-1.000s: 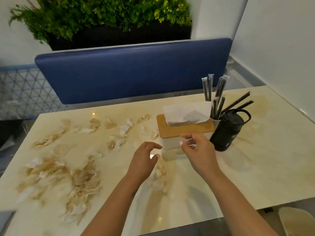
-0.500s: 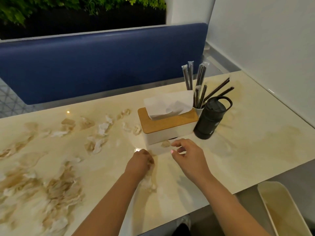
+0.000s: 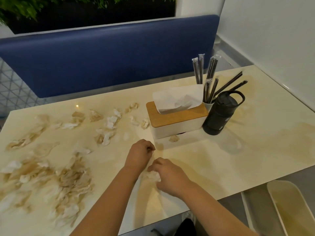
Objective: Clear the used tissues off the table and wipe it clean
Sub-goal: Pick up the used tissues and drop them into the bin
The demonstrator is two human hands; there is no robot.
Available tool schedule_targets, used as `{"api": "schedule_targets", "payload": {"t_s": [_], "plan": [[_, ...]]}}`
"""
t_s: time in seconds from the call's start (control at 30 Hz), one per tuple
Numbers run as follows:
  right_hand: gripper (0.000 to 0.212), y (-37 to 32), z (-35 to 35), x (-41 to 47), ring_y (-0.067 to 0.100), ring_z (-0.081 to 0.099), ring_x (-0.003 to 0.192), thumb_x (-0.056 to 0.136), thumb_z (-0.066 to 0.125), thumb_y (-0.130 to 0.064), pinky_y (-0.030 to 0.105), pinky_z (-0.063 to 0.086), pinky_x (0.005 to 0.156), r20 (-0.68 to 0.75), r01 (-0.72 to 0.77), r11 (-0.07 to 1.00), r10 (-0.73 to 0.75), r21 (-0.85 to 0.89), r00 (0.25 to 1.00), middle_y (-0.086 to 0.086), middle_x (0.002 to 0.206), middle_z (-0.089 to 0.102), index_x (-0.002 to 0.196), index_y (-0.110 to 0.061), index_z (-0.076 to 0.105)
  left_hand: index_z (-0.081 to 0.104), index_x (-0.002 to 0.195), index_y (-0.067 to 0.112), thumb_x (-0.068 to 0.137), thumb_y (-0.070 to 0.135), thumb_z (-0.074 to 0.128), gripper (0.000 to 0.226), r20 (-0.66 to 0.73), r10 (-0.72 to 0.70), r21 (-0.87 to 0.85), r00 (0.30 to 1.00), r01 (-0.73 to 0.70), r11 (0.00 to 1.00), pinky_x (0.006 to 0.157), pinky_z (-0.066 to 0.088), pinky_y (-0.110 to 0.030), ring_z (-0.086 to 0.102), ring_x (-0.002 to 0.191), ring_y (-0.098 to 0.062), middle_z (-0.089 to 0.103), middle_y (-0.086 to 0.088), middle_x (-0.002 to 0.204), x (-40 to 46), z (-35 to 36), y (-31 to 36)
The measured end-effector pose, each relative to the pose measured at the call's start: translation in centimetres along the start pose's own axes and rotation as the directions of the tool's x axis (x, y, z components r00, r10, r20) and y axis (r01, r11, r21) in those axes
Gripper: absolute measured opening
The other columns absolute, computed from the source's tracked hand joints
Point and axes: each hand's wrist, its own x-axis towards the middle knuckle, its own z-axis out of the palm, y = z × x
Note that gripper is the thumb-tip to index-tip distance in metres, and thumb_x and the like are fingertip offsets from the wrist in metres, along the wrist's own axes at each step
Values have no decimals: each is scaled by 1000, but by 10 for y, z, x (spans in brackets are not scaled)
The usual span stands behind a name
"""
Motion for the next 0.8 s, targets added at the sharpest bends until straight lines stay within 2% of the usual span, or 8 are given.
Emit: {"api": "schedule_targets", "payload": {"t_s": [0.07,0.17,0.37,0.43,0.53,0.7,0.8], "plan": [[59,-5,10,5,21,38,119,81,49,1,34,43,82,74,46,992,-37,-119,997,-1,135,40,134,-25,48,70,82,11,79,-2,60,17,-27,-1,-31,1000,0,1000,77,49,-27,61,82,-18,64,-4,89,-4,-7,-2],[57,-7,23,10,26,38,114,83,41,9,36,41,77,98,77,971,-56,-227,994,7,128,44,133,-16,48,70,84,11,80,-1,61,15,-47,10,-36,999,-12,999,72,43,-18,59,80,-16,63,-4,88,-10,-15,-5],[40,0,38,15,27,45,109,83,41,9,32,34,73,8,7,972,-5,-237,1000,11,116,49,117,-8,56,70,84,11,80,0,63,13,-51,30,-54,998,-33,998,65,36,-7,56,76,-13,63,-3,87,-20,-19,-4],[38,5,41,14,26,48,106,84,42,8,27,29,71,-37,-35,985,29,-168,999,10,113,51,113,-8,58,70,83,11,80,1,64,13,-49,43,-62,998,-46,997,64,36,-4,55,75,-11,64,-3,86,-22,-18,-2],[34,12,37,10,22,51,99,84,44,5,23,29,68,-143,-141,989,144,35,979,6,103,52,107,-11,63,70,83,12,80,3,64,11,-37,61,-65,997,-63,996,64,36,-5,54,74,-9,63,-1,86,-23,-16,5],[27,29,13,-5,16,49,82,81,48,4,23,34,66,-305,-228,929,316,292,898,3,91,53,94,-11,67,70,85,14,82,5,64,11,1,109,-74,994,-109,991,64,36,-3,54,76,-8,62,3,86,-21,-7,27],[26,48,-1,-20,12,46,78,79,52,4,16,31,59,-388,-248,888,401,387,830,-3,86,50,90,-13,67,69,84,16,81,6,64,12,36,158,-82,987,-155,985,63,35,-3,54,75,-7,62,4,87,-17,3,48]]}}
